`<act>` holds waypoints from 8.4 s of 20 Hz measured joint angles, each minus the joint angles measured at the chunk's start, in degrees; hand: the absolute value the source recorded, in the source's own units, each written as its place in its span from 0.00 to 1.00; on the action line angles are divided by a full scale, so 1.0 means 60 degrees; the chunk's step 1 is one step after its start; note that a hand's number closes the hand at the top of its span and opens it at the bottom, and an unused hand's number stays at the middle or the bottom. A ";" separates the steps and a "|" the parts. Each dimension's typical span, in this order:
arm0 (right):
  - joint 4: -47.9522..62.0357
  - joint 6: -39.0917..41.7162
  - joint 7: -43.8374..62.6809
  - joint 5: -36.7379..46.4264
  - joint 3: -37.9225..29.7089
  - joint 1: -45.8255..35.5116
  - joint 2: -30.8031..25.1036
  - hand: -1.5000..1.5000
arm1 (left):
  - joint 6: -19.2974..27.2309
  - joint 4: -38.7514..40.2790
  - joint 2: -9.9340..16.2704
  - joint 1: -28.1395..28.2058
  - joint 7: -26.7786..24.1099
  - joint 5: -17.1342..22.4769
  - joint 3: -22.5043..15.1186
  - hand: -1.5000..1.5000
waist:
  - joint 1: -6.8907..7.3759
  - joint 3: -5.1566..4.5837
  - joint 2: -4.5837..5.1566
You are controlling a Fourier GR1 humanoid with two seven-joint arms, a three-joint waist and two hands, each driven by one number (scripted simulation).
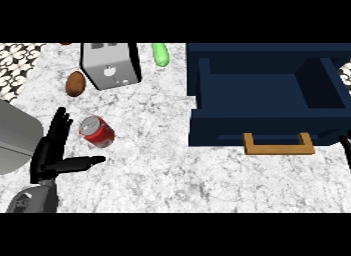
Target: Pick up the can, place it into the drawer and close the drawer
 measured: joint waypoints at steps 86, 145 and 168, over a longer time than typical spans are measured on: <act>-0.1104 0.0202 0.0367 -0.0704 -0.0471 0.0563 0.0184 0.00 | 0.2514 -0.3129 -0.1510 -0.4245 0.4636 -0.0281 -0.3053 1.00 | -0.0064 0.0006 -0.0008; -0.0283 0.0123 0.0794 -0.0410 -0.0447 -0.1172 -0.0208 0.00 | 0.6362 0.6627 -0.1581 -1.2455 0.2820 0.4386 -0.7565 0.00 | -0.1030 0.0032 0.0256; -0.0962 0.0115 0.0365 0.0997 -0.0138 -0.1475 -0.0759 0.00 | 0.7709 0.6642 -0.1580 -1.2063 0.2104 0.5680 -0.8055 0.00 | -0.1158 0.0023 0.0293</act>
